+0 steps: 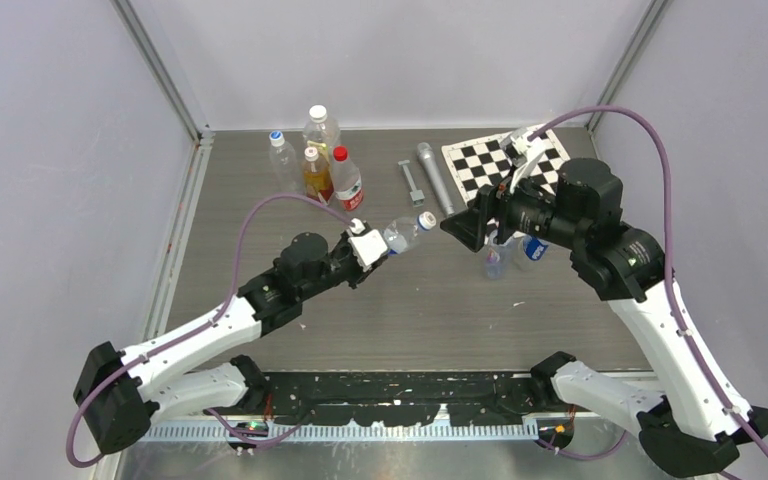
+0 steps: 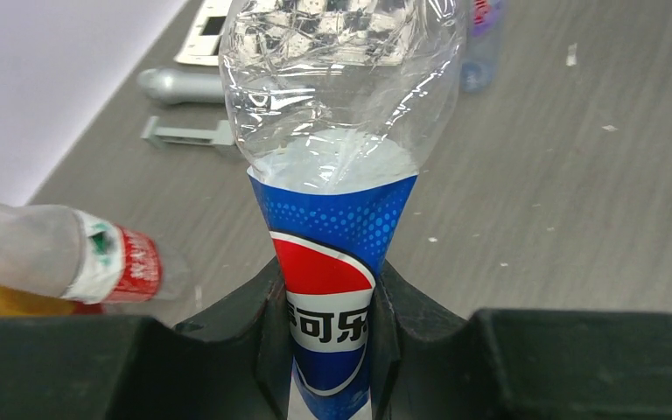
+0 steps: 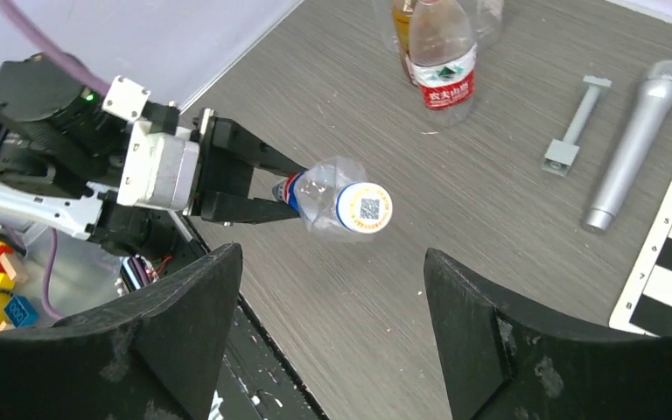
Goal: Screw on the bottle caps
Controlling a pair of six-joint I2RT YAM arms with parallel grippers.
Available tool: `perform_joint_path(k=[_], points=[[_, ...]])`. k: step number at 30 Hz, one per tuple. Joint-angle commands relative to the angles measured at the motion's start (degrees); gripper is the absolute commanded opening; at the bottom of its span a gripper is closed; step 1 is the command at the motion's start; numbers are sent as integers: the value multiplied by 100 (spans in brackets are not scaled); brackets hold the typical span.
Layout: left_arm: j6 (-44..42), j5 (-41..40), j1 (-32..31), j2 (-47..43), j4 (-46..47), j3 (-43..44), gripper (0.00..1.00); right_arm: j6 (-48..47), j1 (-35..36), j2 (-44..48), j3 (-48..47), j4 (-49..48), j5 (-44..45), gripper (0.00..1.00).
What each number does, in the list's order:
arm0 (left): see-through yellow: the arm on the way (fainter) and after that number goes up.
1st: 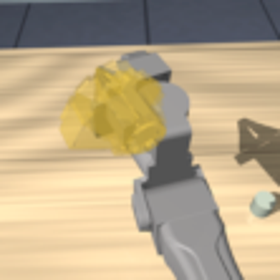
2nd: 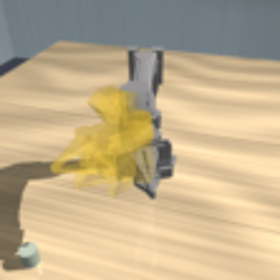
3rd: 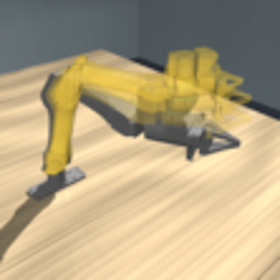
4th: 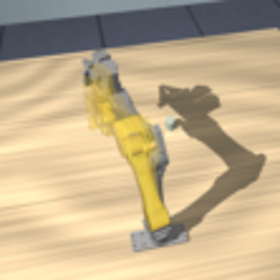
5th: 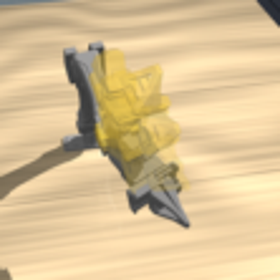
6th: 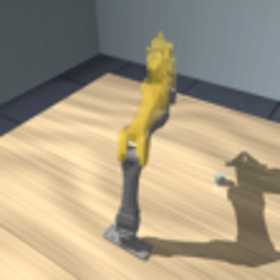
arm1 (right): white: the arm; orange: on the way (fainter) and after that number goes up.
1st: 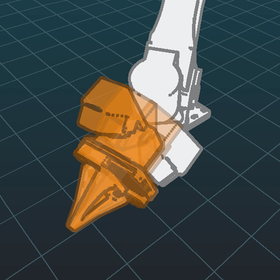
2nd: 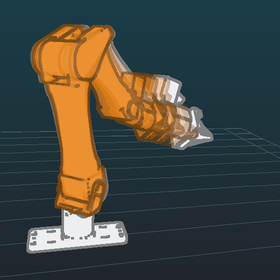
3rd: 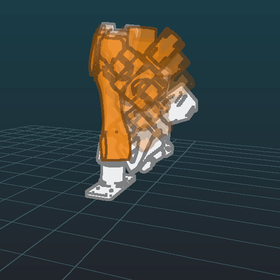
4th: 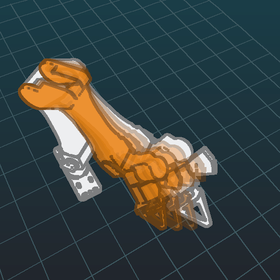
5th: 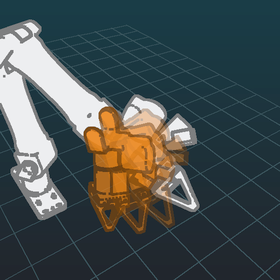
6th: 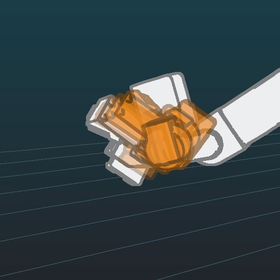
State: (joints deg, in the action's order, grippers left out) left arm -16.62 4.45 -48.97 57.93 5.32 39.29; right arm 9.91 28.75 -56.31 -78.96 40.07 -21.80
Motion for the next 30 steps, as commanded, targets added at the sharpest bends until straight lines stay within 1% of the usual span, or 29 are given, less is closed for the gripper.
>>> perform_joint_path(k=[1, 3, 7, 12, 16, 18, 20, 22, 27, 29, 30], points=[[653, 926, 72, -73, 269, 104, 0, -24, 18, -47, 204, -725, -460, 82], [803, 974, 81, -11, 493, 101, 0, 443, 17, -62, 427, -1041, -451, 82], [1031, 1106, 81, 137, 827, 148, 0, 964, 16, -87, 794, -1604, -466, 81], [1175, 1176, 81, 260, 1091, 199, 0, 1131, 16, -169, 992, -1843, -544, 77], [1290, 1137, 80, 348, 1233, 202, 0, 1311, 16, -230, 1115, -2013, -641, 70], [1331, 1118, 79, 372, 1275, 211, 0, 1349, 16, -253, 1151, -2035, -673, 65], [1359, 1046, 81, 393, 1287, 211, 0, 1340, 16, -270, 1171, -2032, -676, 53], [1362, 954, 81, 380, 1296, 205, 0, 1327, 16, -287, 1160, -1985, -711, 45], [1396, 843, 81, 351, 1406, 168, 0, 1235, 16, -363, 1129, -1784, -756, 41], [1413, 851, 81, 374, 1439, 167, 1, 1195, 16, -389, 1124, -1726, -777, 35], [1416, 841, 74, 387, 1457, 169, 2, 1183, 21, -407, 1122, -1711, -781, 28]])
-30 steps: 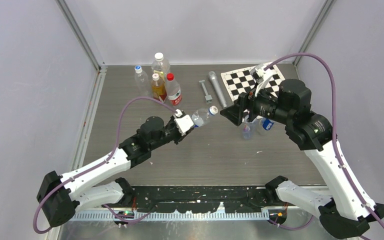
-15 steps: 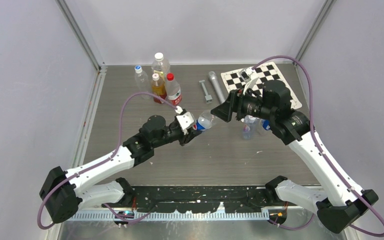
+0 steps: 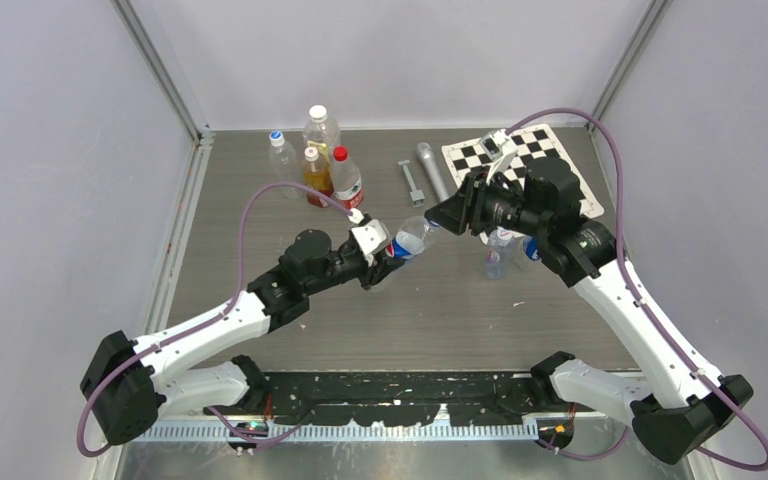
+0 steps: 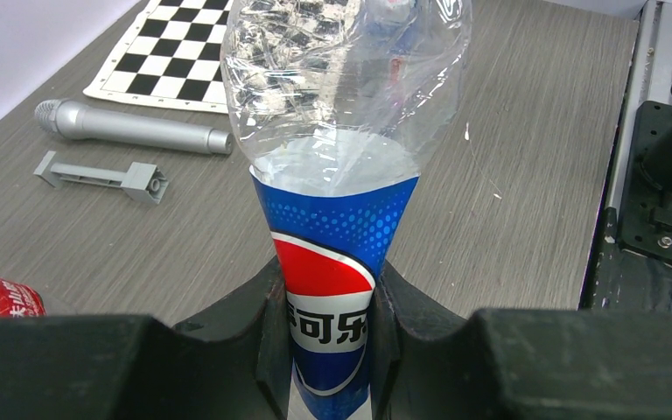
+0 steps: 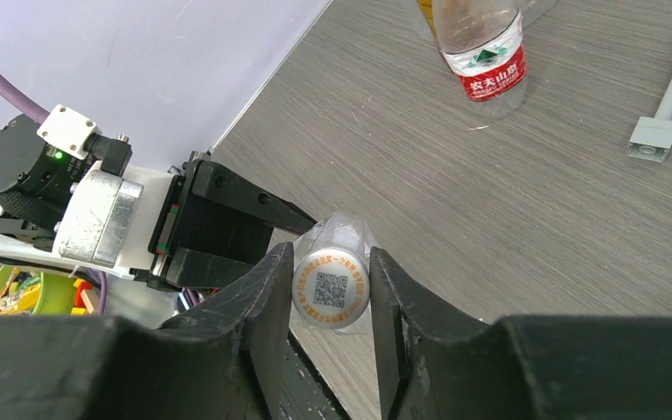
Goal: Screw on the bottle caps
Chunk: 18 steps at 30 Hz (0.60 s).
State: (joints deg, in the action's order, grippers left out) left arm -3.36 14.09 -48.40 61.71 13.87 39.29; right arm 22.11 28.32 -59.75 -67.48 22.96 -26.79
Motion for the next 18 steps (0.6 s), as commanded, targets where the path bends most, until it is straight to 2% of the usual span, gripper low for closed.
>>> perform_joint_path(k=[1, 2, 4, 8, 11, 13, 14, 15, 18], points=[[89, -125, 23, 15, 608, 167, 3, -74, 61, -72, -43, 36, -278, 23], [85, -145, 24, 19, 608, 166, 3, -92, 61, -79, -57, 56, -256, 14], [53, -187, 24, 11, 581, 153, 3, -122, 64, -93, -120, 149, -135, 3], [-158, -447, 17, 13, 394, 198, 0, 5, 67, -183, -440, 520, 386, 0], [-202, -644, 15, 11, 367, 219, 0, 261, 127, -247, -576, 771, 925, 1], [-212, -734, 15, 28, 371, 220, 2, 361, 163, -237, -548, 713, 988, 0], [-213, -763, 15, 48, 378, 223, 5, 372, 169, -234, -512, 671, 985, 0], [-205, -781, 15, 52, 380, 216, 12, 371, 171, -225, -494, 647, 987, 0], [-174, -961, 15, 21, 397, 166, 48, 241, 174, -216, -499, 690, 1022, 0]])
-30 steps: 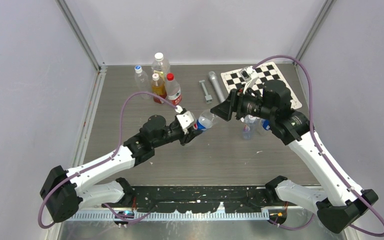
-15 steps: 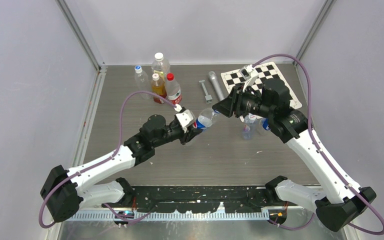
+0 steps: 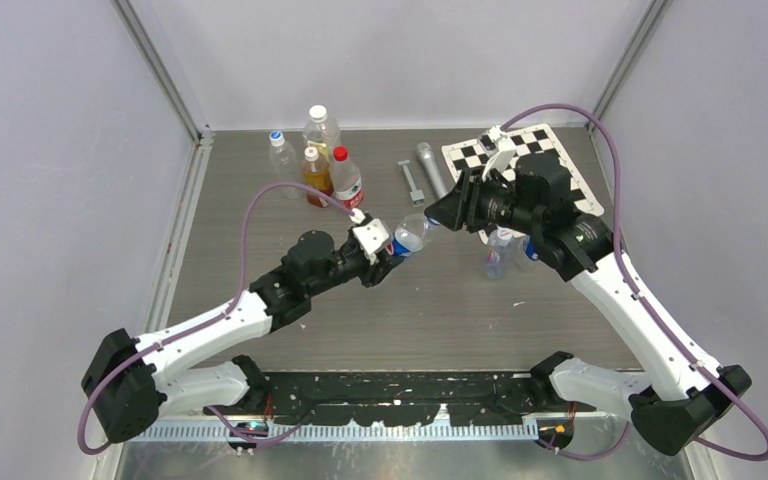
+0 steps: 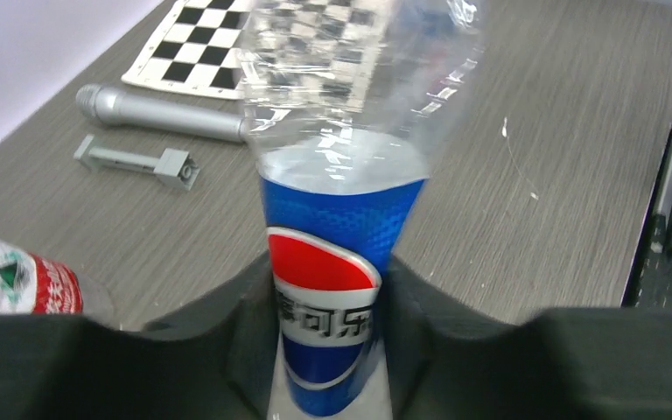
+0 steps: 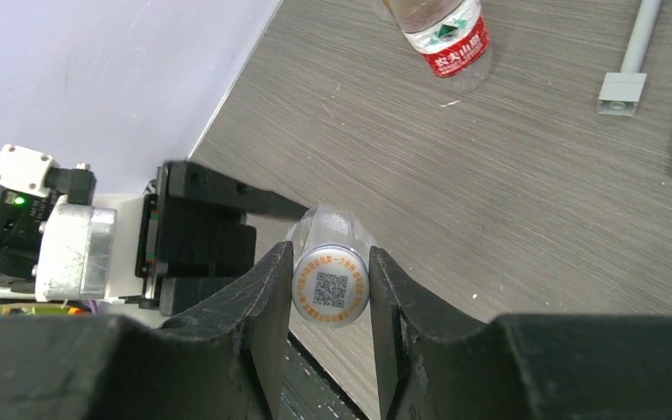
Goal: Screw on the bottle caps
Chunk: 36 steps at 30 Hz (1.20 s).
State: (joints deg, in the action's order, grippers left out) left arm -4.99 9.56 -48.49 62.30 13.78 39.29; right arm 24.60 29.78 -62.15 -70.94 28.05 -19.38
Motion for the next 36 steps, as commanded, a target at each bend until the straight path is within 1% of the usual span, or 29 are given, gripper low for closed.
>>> perform_joint_path(k=[1, 2, 3, 4, 5, 9, 10, 15, 20, 25, 29, 36], points=[[-13, -573, 24, -69, 394, 146, 60, -100, 28, 31, -169, 199, 304, 0], [-19, -650, 24, -94, 378, 118, 74, -216, 28, 34, -200, 242, 334, 0], [-36, -722, 24, -135, 353, 88, 85, -274, 28, 27, -218, 265, 362, 0], [-62, -767, 29, -181, 306, 54, 93, -391, 28, 27, -258, 327, 441, 1], [-99, -805, 27, -229, 249, 23, 98, -454, 23, 16, -282, 356, 482, 0], [-144, -907, 33, -497, -59, -107, 100, -848, 28, -53, -431, 519, 696, 0], [-155, -1108, 33, -589, -163, -143, 100, -1011, 28, -83, -476, 590, 735, 0], [-273, -1602, 56, -1208, -873, -289, 100, -1723, 28, -201, -704, 1038, 1063, 0], [-315, -2343, 276, -1733, -1715, -283, 100, -2350, 28, -269, -772, 1375, 1559, 1], [-231, -3140, 553, -2061, -2311, -236, 100, -2620, 30, -273, -503, 1367, 1908, 0], [-219, -3504, 638, -2185, -2422, -236, 100, -2688, 36, -263, -234, 1218, 2096, 0], [-253, -3645, 639, -2247, -2279, -274, 100, -2749, 57, -184, 355, 821, 2054, 1]])
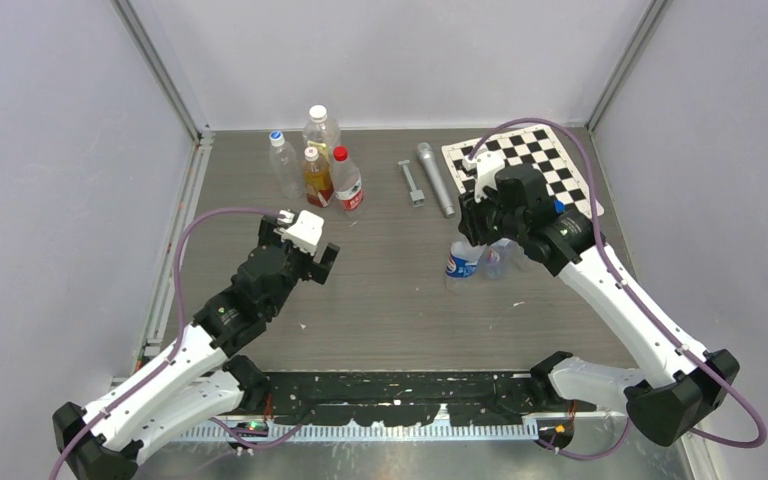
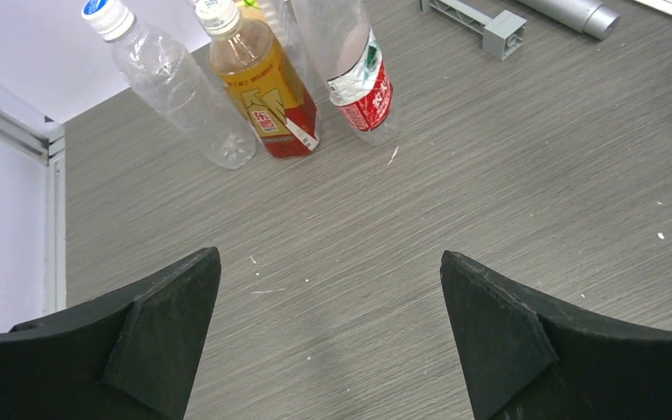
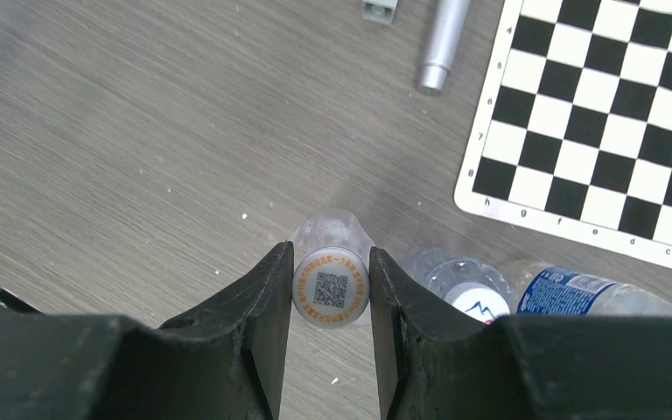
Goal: Screw on the bottle caps
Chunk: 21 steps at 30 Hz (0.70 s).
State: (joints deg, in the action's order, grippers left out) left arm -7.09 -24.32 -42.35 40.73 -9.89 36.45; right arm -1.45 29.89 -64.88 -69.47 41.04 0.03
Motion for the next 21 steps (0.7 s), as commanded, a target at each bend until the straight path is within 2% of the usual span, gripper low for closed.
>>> perform_joint_path(k=[1, 16, 18, 21], points=[[-55, -251, 25, -91, 122, 5, 100, -158, 54, 125, 264, -562, 118, 1], [-152, -196, 25, -161, 378, -71, 100, -122, 258, 656, 960, -856, -135, 15], [-152, -183, 25, -160, 381, -69, 100, -66, 266, 727, 996, -836, -150, 20], [-150, -172, 27, -142, 382, -69, 100, -17, 280, 808, 1029, -804, -161, 31]])
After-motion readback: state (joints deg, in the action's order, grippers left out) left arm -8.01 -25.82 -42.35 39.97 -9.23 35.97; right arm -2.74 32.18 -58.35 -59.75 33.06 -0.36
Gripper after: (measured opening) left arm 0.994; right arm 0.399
